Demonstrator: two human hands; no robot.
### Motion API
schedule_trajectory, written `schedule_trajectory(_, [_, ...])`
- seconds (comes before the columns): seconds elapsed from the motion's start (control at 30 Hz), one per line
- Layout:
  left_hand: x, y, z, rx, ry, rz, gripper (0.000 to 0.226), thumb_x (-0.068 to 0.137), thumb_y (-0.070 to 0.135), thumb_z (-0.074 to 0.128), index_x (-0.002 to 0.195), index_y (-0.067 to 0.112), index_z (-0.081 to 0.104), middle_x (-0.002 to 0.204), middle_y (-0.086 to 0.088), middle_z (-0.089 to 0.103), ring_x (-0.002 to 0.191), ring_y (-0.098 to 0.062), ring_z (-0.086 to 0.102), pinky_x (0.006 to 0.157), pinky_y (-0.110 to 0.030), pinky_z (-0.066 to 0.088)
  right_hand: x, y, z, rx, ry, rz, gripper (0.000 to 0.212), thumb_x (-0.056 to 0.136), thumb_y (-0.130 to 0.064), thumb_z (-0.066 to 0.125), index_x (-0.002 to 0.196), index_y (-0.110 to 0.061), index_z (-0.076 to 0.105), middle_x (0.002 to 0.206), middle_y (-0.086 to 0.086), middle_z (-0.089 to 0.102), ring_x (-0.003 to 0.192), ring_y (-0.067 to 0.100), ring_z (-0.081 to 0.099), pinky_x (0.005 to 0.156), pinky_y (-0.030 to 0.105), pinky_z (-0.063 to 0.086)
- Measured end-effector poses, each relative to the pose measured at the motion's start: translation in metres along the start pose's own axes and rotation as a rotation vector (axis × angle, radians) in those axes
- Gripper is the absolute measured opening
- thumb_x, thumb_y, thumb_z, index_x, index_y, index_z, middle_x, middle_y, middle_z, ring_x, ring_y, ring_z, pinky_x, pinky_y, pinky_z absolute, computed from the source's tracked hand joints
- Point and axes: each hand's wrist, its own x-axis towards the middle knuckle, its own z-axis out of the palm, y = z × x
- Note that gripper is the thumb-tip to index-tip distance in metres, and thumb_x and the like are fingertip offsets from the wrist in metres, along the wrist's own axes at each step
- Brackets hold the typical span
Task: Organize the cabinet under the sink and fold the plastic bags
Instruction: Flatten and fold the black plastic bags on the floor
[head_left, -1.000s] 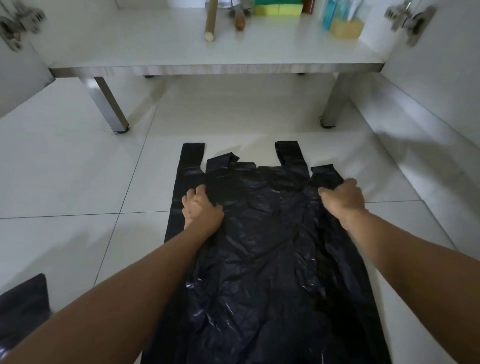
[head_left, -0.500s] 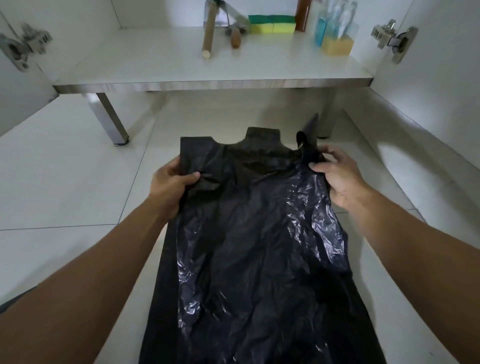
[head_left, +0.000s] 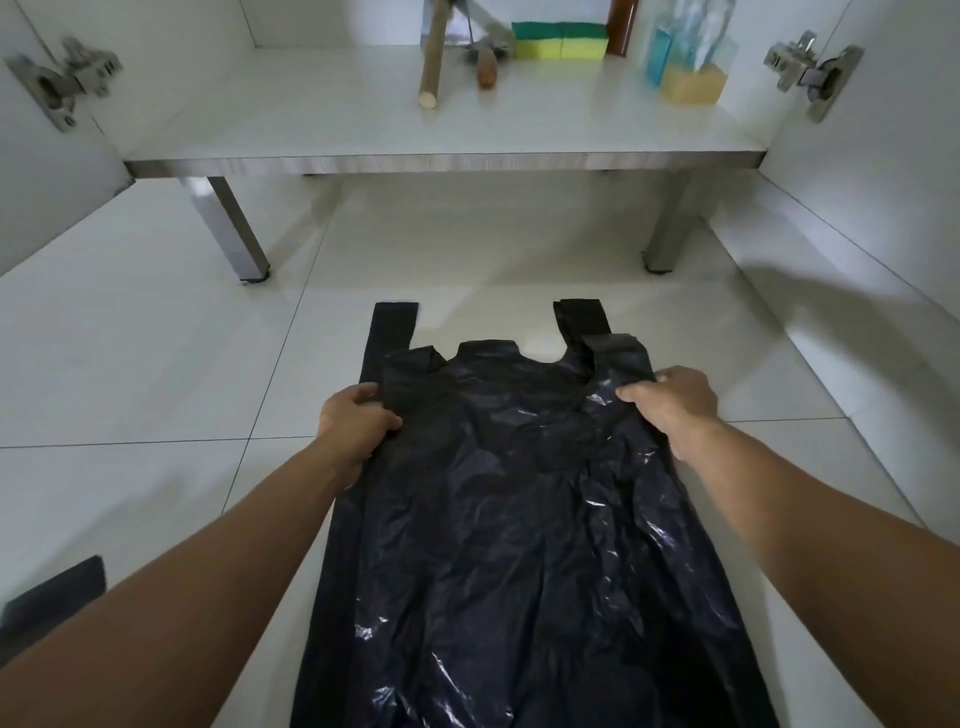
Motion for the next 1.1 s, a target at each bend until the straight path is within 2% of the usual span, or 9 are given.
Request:
schedule_trajectory(0.17, [-0.005,0.012,0.001,-0.129,-0.090,-0.091,0.037,0.071,-0.012,0.057,0.104,0.004,0.068,0.104,-0.021,0.069,0.089,-0.033,0.067,0.085,-0.045,0.057,0.008,-0.015,-0.004,0.119,-0.001,-0.031,0.021,0.074,-0.018,0.082,0.090,-0.013,0.069,0.099,0.006,0.070,0.093,0.026,0.066,0.089,0.036,0.055])
schedule_trajectory(0.33, [-0.010,0.021,0.004,-0.174,-0.148,-0.188,0.030,0.077,0.016,0.079,0.102,0.003,0.069,0.096,-0.018,0.073,0.087,-0.032,0.071,0.073,-0.039,0.059,0.010,-0.027,-0.001,0.198,-0.240,0.131,0.054,0.066,-0.025,0.087,0.111,-0.004,0.064,0.111,0.014,0.068,0.103,0.034,0.066,0.096,0.048,0.052])
schedule_trajectory(0.5, [-0.011,0.037,0.000,-0.196,-0.299,-0.180,0.003,0.083,0.002,0.064,0.086,0.003,0.066,0.085,-0.016,0.069,0.072,-0.027,0.068,0.062,-0.032,0.059,-0.004,-0.041,-0.005,0.324,-0.312,0.137,0.019,0.081,-0.003,0.068,0.100,-0.002,0.064,0.101,0.022,0.072,0.094,0.038,0.071,0.085,0.057,0.056])
schedule_trajectory(0.6, [-0.007,0.048,-0.010,-0.230,-0.429,-0.123,0.013,0.080,-0.005,0.054,0.089,0.000,0.062,0.080,-0.017,0.065,0.066,-0.026,0.066,0.062,-0.031,0.059,-0.002,-0.047,-0.009,0.465,-0.323,0.023,0.024,0.083,0.009,0.053,0.093,-0.010,0.065,0.097,0.019,0.069,0.086,0.033,0.069,0.087,0.050,0.056])
schedule_trajectory(0.7, [-0.007,0.059,-0.014,-0.232,-0.461,0.021,0.039,0.075,-0.018,0.044,0.103,0.007,0.058,0.090,-0.018,0.064,0.078,-0.030,0.064,0.068,-0.035,0.059,-0.005,-0.053,-0.020,0.564,-0.377,-0.097,0.044,0.078,0.018,0.043,0.095,-0.015,0.065,0.085,0.012,0.063,0.073,0.025,0.064,0.070,0.037,0.057])
schedule_trajectory(0.8, [-0.012,0.065,-0.014,-0.165,-0.465,0.129,0.053,0.075,-0.025,0.035,0.105,0.014,0.056,0.090,-0.013,0.062,0.079,-0.025,0.061,0.067,-0.031,0.057,0.004,-0.052,-0.025,0.560,-0.429,-0.179,0.068,0.072,0.022,0.039,0.115,-0.023,0.066,0.089,0.009,0.063,0.081,0.025,0.061,0.074,0.036,0.051])
schedule_trajectory(0.87, [-0.008,0.063,-0.013,-0.084,-0.482,0.155,0.060,0.075,-0.025,0.040,0.115,0.017,0.052,0.101,-0.015,0.059,0.089,-0.029,0.061,0.073,-0.036,0.055,0.014,-0.046,-0.022,0.447,-0.454,-0.204,0.080,0.077,0.021,0.044,0.139,-0.029,0.051,0.108,0.007,0.064,0.093,0.027,0.063,0.076,0.037,0.053])
schedule_trajectory(0.97, [0.002,0.053,-0.005,0.003,-0.333,0.111,0.068,0.071,-0.011,0.066,0.128,0.020,0.045,0.113,-0.011,0.058,0.100,-0.034,0.061,0.077,-0.040,0.055,0.024,-0.031,-0.012,0.240,-0.282,-0.094,0.078,0.091,0.002,0.060,0.154,-0.024,0.023,0.140,0.007,0.048,0.104,0.027,0.062,0.065,0.032,0.052])
schedule_trajectory(1.1, [0.009,0.029,0.004,0.140,0.001,-0.054,0.040,0.073,0.010,0.082,0.103,0.004,0.056,0.105,-0.013,0.064,0.090,-0.031,0.064,0.077,-0.041,0.055,0.030,0.000,0.003,-0.031,-0.128,0.057,0.054,0.073,-0.013,0.081,0.120,-0.001,0.058,0.116,0.018,0.064,0.095,0.033,0.064,0.085,0.042,0.058])
